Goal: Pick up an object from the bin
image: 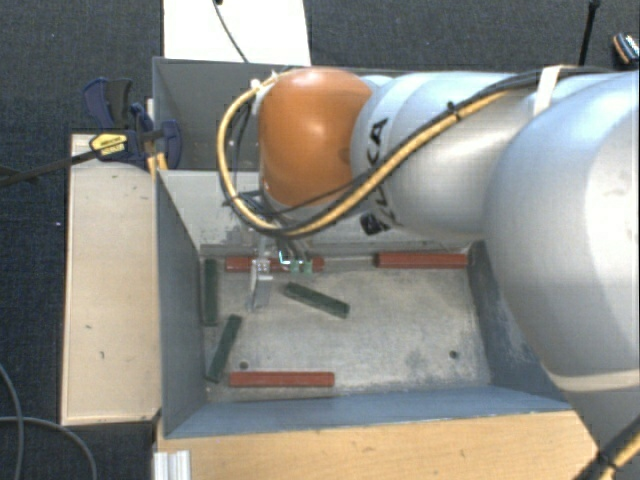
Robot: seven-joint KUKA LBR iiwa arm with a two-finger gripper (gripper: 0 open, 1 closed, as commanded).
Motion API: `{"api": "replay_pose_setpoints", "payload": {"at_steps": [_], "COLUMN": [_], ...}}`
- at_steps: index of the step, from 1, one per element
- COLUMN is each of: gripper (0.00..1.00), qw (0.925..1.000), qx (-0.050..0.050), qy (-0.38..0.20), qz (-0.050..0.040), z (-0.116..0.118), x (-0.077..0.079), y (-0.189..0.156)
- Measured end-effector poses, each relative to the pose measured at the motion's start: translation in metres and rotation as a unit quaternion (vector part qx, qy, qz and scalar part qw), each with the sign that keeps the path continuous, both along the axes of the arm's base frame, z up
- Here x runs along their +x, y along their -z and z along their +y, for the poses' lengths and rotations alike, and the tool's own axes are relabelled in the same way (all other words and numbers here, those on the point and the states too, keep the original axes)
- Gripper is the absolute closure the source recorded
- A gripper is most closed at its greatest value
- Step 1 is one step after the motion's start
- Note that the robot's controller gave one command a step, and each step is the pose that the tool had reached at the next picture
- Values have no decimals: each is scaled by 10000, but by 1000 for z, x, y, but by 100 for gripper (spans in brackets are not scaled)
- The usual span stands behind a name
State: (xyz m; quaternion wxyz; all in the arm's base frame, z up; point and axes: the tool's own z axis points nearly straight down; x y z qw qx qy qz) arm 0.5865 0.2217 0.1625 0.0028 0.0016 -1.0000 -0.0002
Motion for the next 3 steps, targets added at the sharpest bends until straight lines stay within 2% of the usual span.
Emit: {"api": "replay_pose_setpoints", "payload": {"at_steps": [1,2,3], "gripper": [0,0,100], "qw": [10000,10000,10000], "qx": [-19,-9,7], "qy": [53,-39,-30], "qz": [0,-21,-38], "z": [-57,-97,-94], "x": [5,-12,-11], "y": [87,93,92]}}
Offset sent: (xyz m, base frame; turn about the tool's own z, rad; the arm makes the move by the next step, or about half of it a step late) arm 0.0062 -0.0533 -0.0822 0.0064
